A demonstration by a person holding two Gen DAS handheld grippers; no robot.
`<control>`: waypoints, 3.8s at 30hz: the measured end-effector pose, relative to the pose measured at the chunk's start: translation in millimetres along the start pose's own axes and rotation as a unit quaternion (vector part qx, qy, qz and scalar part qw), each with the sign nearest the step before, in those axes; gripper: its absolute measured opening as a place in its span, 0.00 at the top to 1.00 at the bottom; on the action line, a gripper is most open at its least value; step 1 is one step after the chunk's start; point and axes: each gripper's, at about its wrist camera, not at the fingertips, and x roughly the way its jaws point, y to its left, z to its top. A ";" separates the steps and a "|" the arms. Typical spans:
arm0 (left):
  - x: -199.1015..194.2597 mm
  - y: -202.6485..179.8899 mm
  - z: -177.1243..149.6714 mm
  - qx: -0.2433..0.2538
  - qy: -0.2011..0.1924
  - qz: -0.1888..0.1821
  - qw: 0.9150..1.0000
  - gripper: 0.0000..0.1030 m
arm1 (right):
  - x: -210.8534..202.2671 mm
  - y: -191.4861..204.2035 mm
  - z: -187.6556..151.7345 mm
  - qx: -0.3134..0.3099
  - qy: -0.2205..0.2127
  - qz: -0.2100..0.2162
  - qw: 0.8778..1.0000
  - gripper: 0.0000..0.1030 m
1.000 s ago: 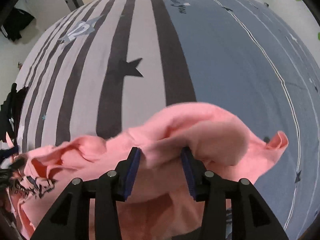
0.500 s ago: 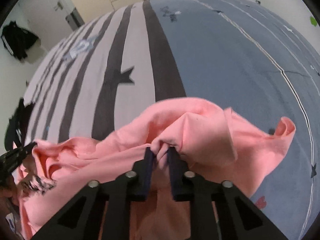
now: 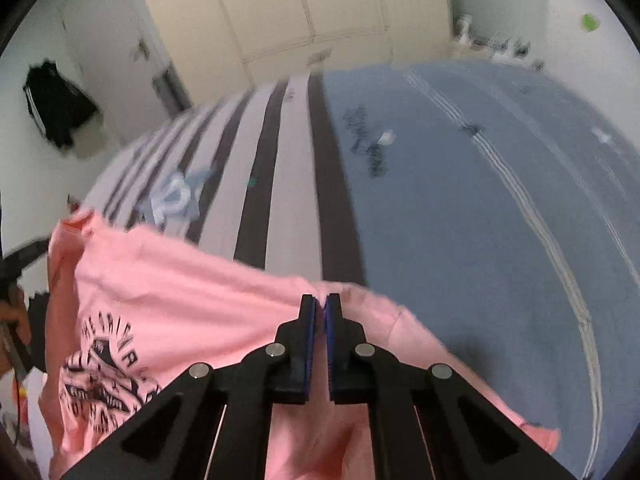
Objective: Fold clothes
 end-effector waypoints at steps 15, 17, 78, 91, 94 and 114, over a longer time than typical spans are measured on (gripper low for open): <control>-72.8 54.0 -121.8 -0.015 0.044 0.039 0.998 0.54 | -46.5 -68.9 -87.8 0.075 -0.002 -0.066 0.995 0.66; -91.4 60.9 -147.8 -0.019 0.043 0.044 0.998 0.53 | -42.8 -69.9 -99.4 0.087 0.012 -0.058 0.994 0.66; -42.6 1.0 -180.8 -0.103 0.074 -0.042 0.991 0.30 | -51.2 -106.4 -128.0 0.060 0.013 0.013 0.998 0.65; -41.8 -36.7 -266.6 0.003 0.122 -0.073 0.990 0.70 | -40.4 -66.5 -192.7 0.028 0.046 0.027 0.998 0.61; -42.7 -50.8 -266.0 0.026 0.114 -0.079 0.990 0.98 | -35.7 -71.7 -184.0 0.040 0.046 0.037 0.997 0.87; -184.0 -62.1 -467.9 -0.079 0.233 -0.147 0.958 0.99 | -195.4 -145.4 -320.2 0.028 0.111 -0.059 0.992 0.94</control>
